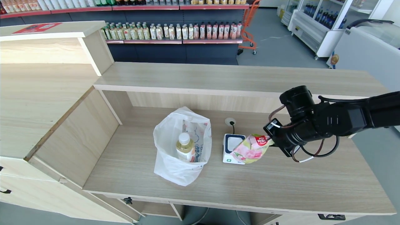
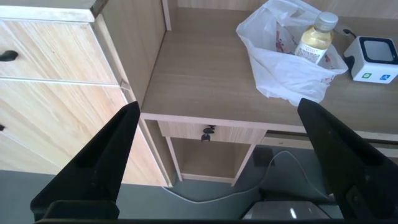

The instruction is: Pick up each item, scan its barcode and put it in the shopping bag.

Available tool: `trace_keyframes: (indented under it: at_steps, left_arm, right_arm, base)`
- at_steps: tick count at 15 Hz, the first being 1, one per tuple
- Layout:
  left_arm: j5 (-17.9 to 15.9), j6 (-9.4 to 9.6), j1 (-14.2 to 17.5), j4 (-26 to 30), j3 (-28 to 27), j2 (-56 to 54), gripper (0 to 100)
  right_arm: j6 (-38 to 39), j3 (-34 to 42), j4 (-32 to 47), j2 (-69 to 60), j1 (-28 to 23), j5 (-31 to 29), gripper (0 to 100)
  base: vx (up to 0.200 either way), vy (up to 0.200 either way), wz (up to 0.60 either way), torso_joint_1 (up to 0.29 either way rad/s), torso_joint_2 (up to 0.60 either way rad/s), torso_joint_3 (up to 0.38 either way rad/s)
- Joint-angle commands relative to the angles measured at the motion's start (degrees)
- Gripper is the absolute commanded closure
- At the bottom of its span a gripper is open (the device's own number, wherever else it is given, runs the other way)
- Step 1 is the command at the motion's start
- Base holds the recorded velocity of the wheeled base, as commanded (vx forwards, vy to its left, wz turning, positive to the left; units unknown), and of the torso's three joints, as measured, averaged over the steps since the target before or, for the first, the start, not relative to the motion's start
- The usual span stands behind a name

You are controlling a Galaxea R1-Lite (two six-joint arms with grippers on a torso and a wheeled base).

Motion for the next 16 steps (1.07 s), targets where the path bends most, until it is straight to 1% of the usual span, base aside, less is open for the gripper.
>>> trace_keyframes:
  at_steps: [1,5,6,11,15,16]
  left_arm:
    - [0.01,0.02,0.01,0.00,0.05,-0.02,0]
    - [0.01,0.02,0.01,0.00,-0.04,-0.02,0]
    - [0.01,0.02,0.01,0.00,0.05,-0.02,0]
    - [0.01,0.02,0.01,0.00,0.05,-0.02,0]
    - [0.01,0.02,0.01,0.00,0.05,-0.02,0]
    - [0.01,0.02,0.01,0.00,0.05,-0.02,0]
  right_arm:
    - [0.19,-1.49,-0.01,3.22,0.42,-0.74,100]
    - [2.04,-3.42,-0.01,4.71,1.30,-1.00,100]
    - [3.62,-5.00,-0.01,5.15,1.74,-0.91,100]
    - [5.20,-10.01,-0.10,9.37,5.08,-1.27,100]
    - [6.61,-13.26,-0.01,13.24,7.02,-5.22,100]
    - [7.13,-13.35,-0.01,13.33,7.19,-5.31,100]
  base:
    - [0.000,0.000,0.00,0.000,0.00,0.000]
    - [0.000,0.000,0.00,0.000,0.00,0.000]
    - [0.000,0.000,0.00,0.000,0.00,0.000]
    - [0.000,0.000,0.00,0.000,0.00,0.000]
    - [0.000,0.000,0.00,0.000,0.00,0.000]
    - [0.000,0.000,0.00,0.000,0.00,0.000]
